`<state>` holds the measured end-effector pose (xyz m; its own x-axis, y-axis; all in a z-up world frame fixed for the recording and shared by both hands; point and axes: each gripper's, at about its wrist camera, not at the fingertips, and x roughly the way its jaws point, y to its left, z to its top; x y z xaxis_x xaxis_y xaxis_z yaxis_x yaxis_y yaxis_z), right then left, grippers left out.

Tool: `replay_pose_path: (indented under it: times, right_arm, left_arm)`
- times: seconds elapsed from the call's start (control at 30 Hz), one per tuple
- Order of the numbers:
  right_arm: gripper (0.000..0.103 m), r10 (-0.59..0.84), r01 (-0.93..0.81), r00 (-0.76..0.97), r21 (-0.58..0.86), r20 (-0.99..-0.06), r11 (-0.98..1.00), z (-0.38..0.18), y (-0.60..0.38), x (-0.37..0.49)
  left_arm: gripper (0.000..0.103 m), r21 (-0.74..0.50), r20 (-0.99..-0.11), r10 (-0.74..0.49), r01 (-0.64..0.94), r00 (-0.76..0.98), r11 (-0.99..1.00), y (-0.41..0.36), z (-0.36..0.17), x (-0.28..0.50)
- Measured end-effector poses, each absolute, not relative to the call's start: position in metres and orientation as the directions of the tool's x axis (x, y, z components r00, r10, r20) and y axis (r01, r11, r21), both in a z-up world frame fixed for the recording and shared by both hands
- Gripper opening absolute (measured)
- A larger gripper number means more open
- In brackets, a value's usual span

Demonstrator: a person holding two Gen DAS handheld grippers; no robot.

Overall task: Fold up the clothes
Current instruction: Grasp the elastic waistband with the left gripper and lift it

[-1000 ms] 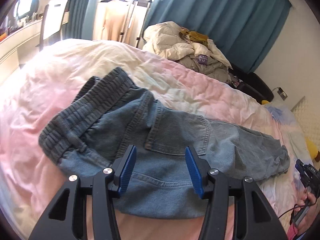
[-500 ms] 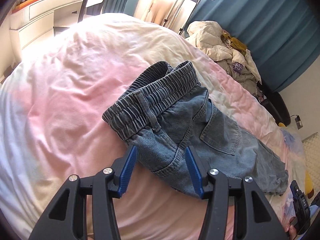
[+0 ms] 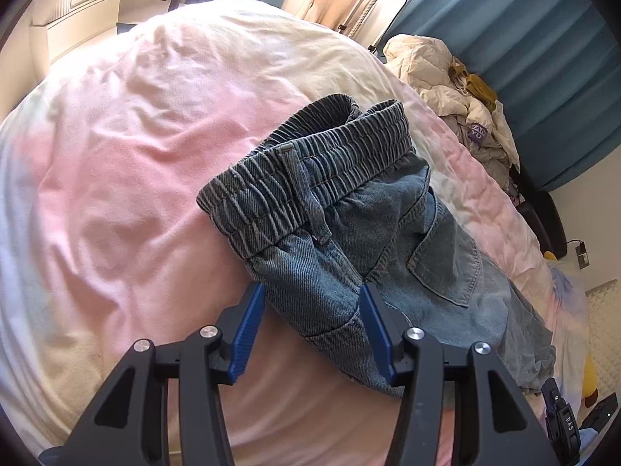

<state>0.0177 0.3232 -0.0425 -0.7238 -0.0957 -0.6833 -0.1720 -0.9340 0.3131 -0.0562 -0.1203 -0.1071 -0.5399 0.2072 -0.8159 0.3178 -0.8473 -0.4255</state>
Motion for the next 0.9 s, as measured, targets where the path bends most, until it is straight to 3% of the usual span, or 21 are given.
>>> replay_pose_path:
  times: [0.2, 0.33, 0.43, 0.57, 0.77, 0.8, 0.87, 0.9]
  right_arm:
    - [0.021, -0.089, -0.181, -0.71, 0.304, -0.699, -0.935, -0.048, 0.316, 0.013]
    - [0.022, -0.122, -0.186, -0.696, 0.342, -0.707, -0.921, -0.046, 0.313, 0.011]
    - [0.022, -0.152, -0.169, -0.708, 0.375, -0.69, -0.912, -0.038, 0.309, 0.014]
    - [0.024, -0.13, -0.151, -0.723, 0.339, -0.679, -0.929, -0.037, 0.304, 0.007]
    - [0.024, -0.169, -0.193, -0.687, 0.402, -0.707, -0.895, -0.067, 0.323, -0.012]
    - [0.024, -0.16, -0.2, -0.687, 0.396, -0.709, -0.896, -0.071, 0.326, -0.014]
    - [0.024, -0.137, -0.217, -0.684, 0.379, -0.716, -0.899, -0.079, 0.331, -0.019]
    - [0.024, -0.133, -0.227, -0.683, 0.382, -0.718, -0.896, -0.083, 0.334, -0.021]
  left_arm:
    - [0.052, -0.48, -0.81, 0.259, 0.344, -0.526, -0.807, -0.127, -0.12, -0.062]
    - [0.054, -0.622, -0.754, 0.371, 0.408, -0.542, -0.668, -0.148, -0.138, -0.061]
    - [0.058, -0.681, -0.713, 0.388, 0.445, -0.583, -0.582, -0.159, -0.145, -0.059]
    - [0.058, -0.718, -0.685, 0.42, 0.454, -0.595, -0.527, -0.153, -0.156, -0.069]
    - [0.057, -0.746, -0.657, 0.438, 0.441, -0.614, -0.5, -0.145, -0.161, -0.086]
    - [0.054, -0.748, -0.652, 0.433, 0.435, -0.623, -0.5, -0.145, -0.159, -0.089]
    - [0.026, -0.742, -0.649, 0.411, 0.413, -0.64, -0.529, -0.143, -0.149, -0.096]
    - [0.022, -0.743, -0.643, 0.408, 0.4, -0.648, -0.536, -0.144, -0.142, -0.1]
